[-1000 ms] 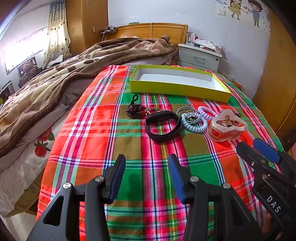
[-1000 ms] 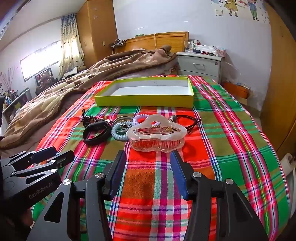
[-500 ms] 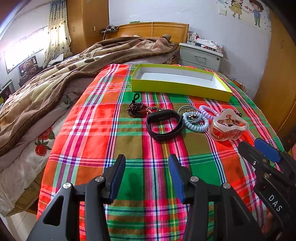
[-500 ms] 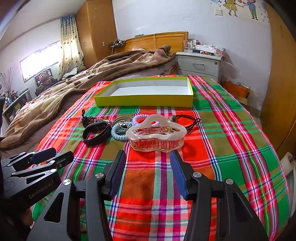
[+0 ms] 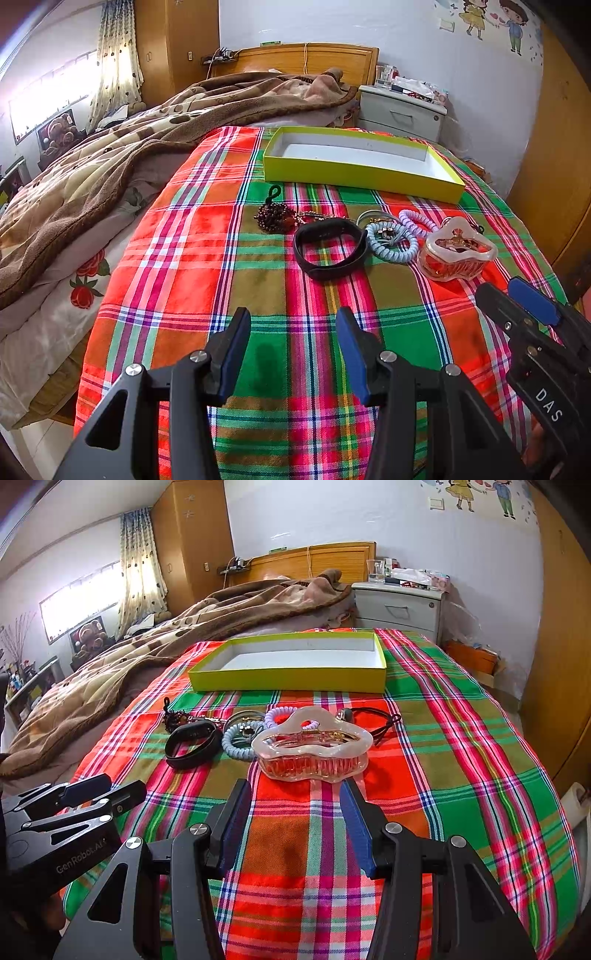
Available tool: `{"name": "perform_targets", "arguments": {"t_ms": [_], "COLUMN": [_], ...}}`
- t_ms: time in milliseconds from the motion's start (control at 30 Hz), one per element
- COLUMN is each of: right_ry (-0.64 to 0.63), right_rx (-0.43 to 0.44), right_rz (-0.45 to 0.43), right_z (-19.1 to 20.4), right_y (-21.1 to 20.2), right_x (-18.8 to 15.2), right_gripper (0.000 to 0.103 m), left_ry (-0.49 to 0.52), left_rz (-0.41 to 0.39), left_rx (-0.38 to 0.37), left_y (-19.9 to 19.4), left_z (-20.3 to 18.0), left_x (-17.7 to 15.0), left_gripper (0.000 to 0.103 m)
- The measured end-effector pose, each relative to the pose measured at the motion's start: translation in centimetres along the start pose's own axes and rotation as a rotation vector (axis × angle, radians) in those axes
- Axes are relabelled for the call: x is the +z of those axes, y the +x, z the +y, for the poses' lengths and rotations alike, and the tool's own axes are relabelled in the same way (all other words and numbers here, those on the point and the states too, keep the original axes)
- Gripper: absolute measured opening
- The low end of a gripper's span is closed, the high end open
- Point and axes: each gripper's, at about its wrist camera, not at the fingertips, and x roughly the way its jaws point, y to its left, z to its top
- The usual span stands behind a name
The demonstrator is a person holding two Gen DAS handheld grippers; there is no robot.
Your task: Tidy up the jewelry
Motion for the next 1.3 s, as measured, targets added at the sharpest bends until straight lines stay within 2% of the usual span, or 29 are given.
{"name": "perform_targets", "arguments": {"t_ms": [1067, 1300], "right_ry": [0.003, 0.025], "right_rx": [0.001, -0.006], "right_rz": [0.0, 0.004], "right_z": [-0.2, -1.0], "right_y": [0.0, 0.3], "right_x": [0.0, 0.9], "right_gripper": [0.051, 0.051], "left_ry": [0.0, -0.002], "left_rz": [0.003, 0.013], "left_rx": [-0.003, -0.008], "left_y": [0.2, 0.9], "left_z": [0.2, 0.3], "left_x": [0.2, 0.8], "left_gripper": [0.05, 0.05]}}
